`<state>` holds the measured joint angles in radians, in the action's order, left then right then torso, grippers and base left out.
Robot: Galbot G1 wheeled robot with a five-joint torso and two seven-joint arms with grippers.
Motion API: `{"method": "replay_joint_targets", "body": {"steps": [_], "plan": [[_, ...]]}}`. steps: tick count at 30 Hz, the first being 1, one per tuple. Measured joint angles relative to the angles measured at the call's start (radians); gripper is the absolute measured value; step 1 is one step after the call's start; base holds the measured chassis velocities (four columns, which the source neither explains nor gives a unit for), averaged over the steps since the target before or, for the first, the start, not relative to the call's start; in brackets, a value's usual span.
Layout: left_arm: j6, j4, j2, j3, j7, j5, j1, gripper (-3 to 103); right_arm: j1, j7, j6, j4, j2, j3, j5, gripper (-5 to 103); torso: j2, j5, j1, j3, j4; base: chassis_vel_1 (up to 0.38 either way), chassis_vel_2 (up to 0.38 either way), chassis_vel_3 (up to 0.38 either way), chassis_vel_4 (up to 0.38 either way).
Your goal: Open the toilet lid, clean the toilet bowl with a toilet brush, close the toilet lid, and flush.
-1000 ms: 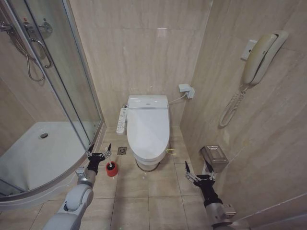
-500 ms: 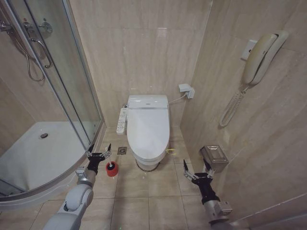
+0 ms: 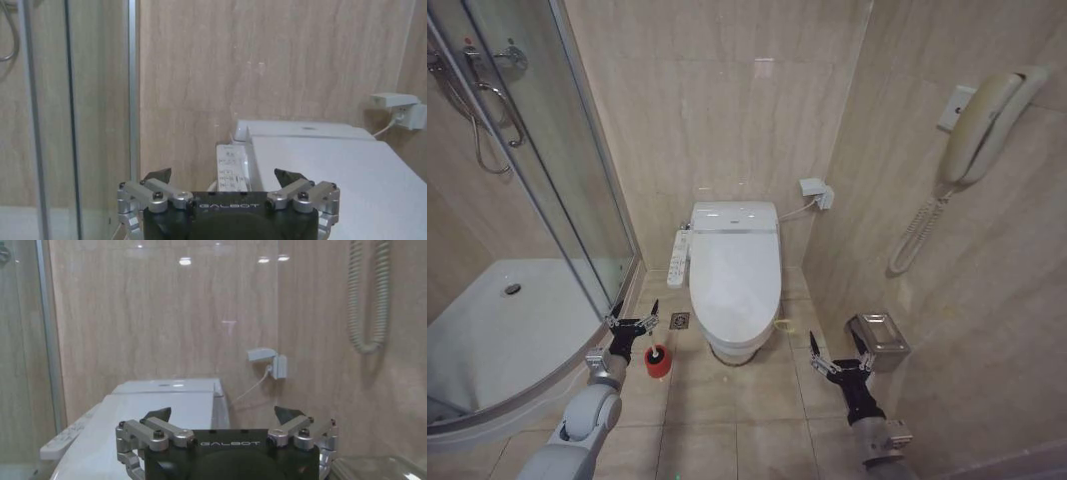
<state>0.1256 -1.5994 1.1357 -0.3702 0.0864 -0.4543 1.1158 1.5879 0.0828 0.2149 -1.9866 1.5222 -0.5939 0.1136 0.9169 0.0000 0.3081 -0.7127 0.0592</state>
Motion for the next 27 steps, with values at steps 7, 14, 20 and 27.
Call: {"method": "replay_joint_targets", "body": {"steps": [7, 14, 20, 27], "plan": [[0.000, 0.000, 0.000, 0.000, 0.000, 0.000, 0.000, 100, 0.013, 0.032, 0.009, -0.004, 0.002, 0.005, 0.022, 100, 0.000, -0.0001, 0.000, 0.000, -0.0001, -0.121, 0.120, 0.117, -0.111], [0.000, 0.000, 0.000, 0.000, 0.000, 0.000, 0.000, 100, 0.014, 0.036, 0.014, -0.002, 0.002, 0.002, 0.034, 100, 0.000, -0.0001, 0.000, 0.000, 0.0002, -0.136, 0.112, 0.124, -0.139], [0.000, 0.000, 0.000, 0.000, 0.000, 0.000, 0.000, 100, -0.002, 0.020, 0.024, 0.010, -0.010, -0.012, 0.038, 100, 0.000, 0.0002, 0.000, 0.000, -0.0003, -0.154, 0.169, 0.166, -0.158], [0.000, 0.000, 0.000, 0.000, 0.000, 0.000, 0.000, 100, 0.008, 0.031, 0.046, 0.062, -0.025, -0.018, 0.048, 100, 0.000, 0.0001, -0.001, 0.000, 0.0000, -0.044, 0.036, 0.008, -0.048]]}}
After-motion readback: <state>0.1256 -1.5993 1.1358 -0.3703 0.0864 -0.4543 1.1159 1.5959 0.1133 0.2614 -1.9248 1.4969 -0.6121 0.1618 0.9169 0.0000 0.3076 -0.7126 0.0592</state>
